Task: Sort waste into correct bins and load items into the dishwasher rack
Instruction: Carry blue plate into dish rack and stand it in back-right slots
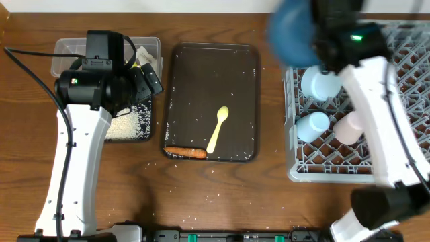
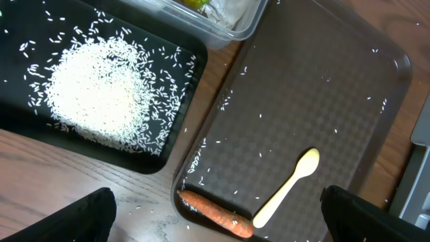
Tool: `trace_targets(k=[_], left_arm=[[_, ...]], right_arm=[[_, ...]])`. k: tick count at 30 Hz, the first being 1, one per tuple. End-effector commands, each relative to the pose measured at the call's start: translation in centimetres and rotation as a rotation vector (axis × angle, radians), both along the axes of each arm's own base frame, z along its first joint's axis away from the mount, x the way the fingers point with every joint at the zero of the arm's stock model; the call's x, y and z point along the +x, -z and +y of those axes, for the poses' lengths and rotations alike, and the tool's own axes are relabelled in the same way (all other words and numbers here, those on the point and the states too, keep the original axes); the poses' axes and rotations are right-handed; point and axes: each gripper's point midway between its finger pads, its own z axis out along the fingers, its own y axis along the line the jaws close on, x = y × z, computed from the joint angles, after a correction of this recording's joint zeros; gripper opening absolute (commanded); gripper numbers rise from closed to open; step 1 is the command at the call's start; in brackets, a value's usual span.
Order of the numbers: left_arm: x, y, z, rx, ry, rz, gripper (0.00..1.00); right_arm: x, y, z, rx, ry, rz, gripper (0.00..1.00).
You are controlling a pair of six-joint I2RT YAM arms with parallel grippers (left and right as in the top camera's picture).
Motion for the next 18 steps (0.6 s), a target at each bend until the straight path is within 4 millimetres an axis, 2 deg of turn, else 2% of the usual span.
trace_targets(k=[1, 3, 7, 10, 12, 18], left_arm=[[0.0, 0.4, 0.3, 0.009, -0.014, 0.012, 1.00], [0.0, 0.4, 0.3, 0.009, -0.014, 0.012, 1.00], [0.0, 0.4, 0.3, 0.009, -0.014, 0.012, 1.00], [0.0, 0.4, 0.3, 0.009, -0.014, 0.012, 1.00], [0.0, 0.4, 0.3, 0.009, -0.014, 0.012, 1.00], [0.0, 0.4, 0.3, 0.009, -0.014, 0.012, 1.00]], right_arm=[[-4.0, -6.2, -5.5, -0.366, 0.331, -0.093, 0.01], [-4.6, -6.6, -6.7, -0.405, 0.385, -0.093, 0.01], [-4.4, -5.8, -9.5, -0.406, 0.458, -0.077, 0.01], [-4.2, -4.2, -12.2, -0.421, 0.518, -0.023, 0.01], [-3.7, -2.3, -14.0, -0.415, 0.533, 0.046, 0.01], [-3.3, 1.6, -17.9, -0.444, 0.567, 0.232, 0.01]])
